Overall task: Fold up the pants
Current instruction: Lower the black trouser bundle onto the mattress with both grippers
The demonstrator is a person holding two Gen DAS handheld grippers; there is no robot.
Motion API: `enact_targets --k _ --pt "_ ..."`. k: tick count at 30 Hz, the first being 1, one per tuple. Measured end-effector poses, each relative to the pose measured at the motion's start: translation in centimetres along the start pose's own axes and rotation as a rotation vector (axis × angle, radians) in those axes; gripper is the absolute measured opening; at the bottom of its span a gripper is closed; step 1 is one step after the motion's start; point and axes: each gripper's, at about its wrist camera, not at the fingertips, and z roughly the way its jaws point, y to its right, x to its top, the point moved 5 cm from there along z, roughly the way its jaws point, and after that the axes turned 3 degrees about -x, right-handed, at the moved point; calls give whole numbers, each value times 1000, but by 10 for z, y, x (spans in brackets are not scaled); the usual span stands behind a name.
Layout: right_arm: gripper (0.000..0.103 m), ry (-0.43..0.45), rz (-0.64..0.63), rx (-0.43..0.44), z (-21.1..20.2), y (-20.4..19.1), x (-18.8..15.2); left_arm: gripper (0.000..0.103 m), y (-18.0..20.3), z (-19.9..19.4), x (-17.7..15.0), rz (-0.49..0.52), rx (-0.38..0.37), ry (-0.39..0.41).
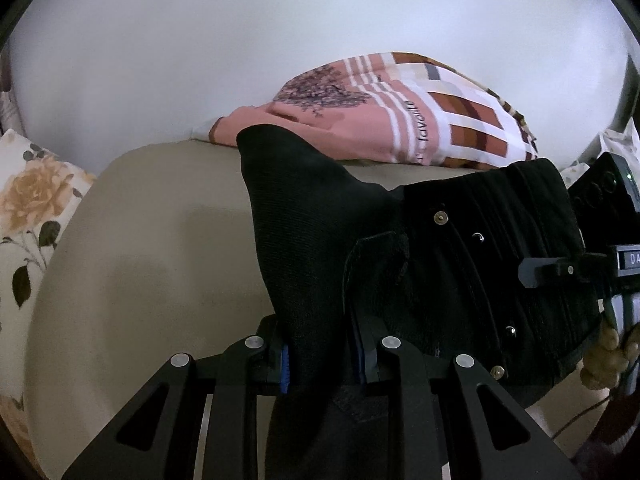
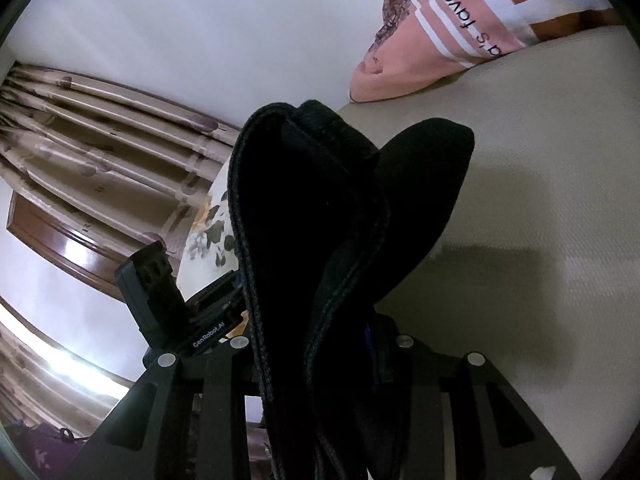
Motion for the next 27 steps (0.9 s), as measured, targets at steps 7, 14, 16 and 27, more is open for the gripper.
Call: enact_targets --k 7,14,16,27 --pt "32 6 -8 7 20 3 19 24 -18 14 15 -1 23 12" --pt "32 14 -12 9 33 5 36 24 -31 28 28 9 44 14" --pt "32 17 -11 9 36 6 40 24 -34 32 31 10 46 14" --pt "32 26 4 13 46 15 48 24 -45 49 35 8 44 4"
